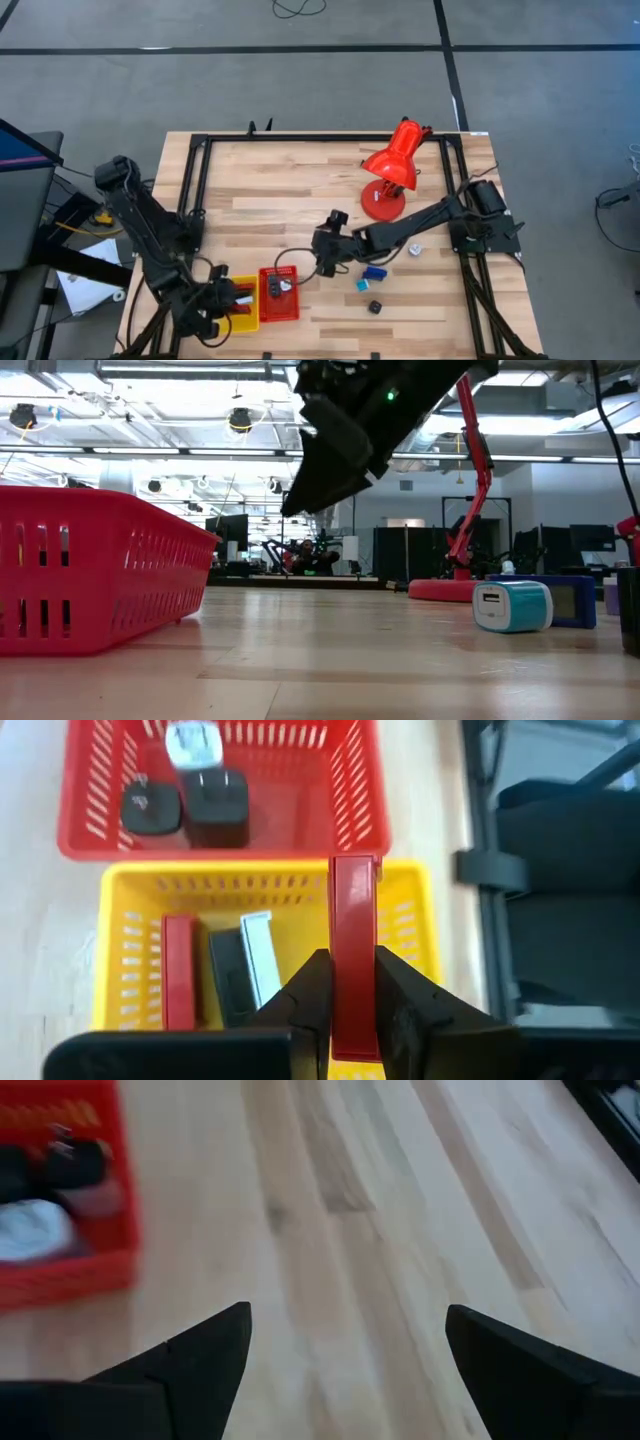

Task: Pick & Place Office items
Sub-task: Put the red digital clock into the yellow bin

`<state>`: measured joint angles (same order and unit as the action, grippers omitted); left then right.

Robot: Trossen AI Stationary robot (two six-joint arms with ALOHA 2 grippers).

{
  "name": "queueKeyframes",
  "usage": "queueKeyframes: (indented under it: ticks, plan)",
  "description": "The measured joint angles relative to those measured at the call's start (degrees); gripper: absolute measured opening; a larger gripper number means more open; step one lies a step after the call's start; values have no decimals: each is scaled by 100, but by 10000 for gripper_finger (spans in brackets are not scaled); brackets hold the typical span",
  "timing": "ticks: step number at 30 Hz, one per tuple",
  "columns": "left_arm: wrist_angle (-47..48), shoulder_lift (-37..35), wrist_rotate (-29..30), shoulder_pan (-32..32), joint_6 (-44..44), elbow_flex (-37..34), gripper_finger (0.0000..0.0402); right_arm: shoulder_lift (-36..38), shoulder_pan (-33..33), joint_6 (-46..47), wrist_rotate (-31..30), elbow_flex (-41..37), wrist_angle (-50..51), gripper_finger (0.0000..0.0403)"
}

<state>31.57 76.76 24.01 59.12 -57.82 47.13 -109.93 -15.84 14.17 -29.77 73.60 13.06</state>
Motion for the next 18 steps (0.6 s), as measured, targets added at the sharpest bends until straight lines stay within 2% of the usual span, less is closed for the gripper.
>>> queueKeyframes:
  ticks: [12,18]
  plan:
    - [-157,1049,-60,-49,-13,-7,55,2,-91,87,-8,2,-215,327]
    - [-183,1271,-68,-55,-11,-7,58,2,-91,87,-9,2,-201,327]
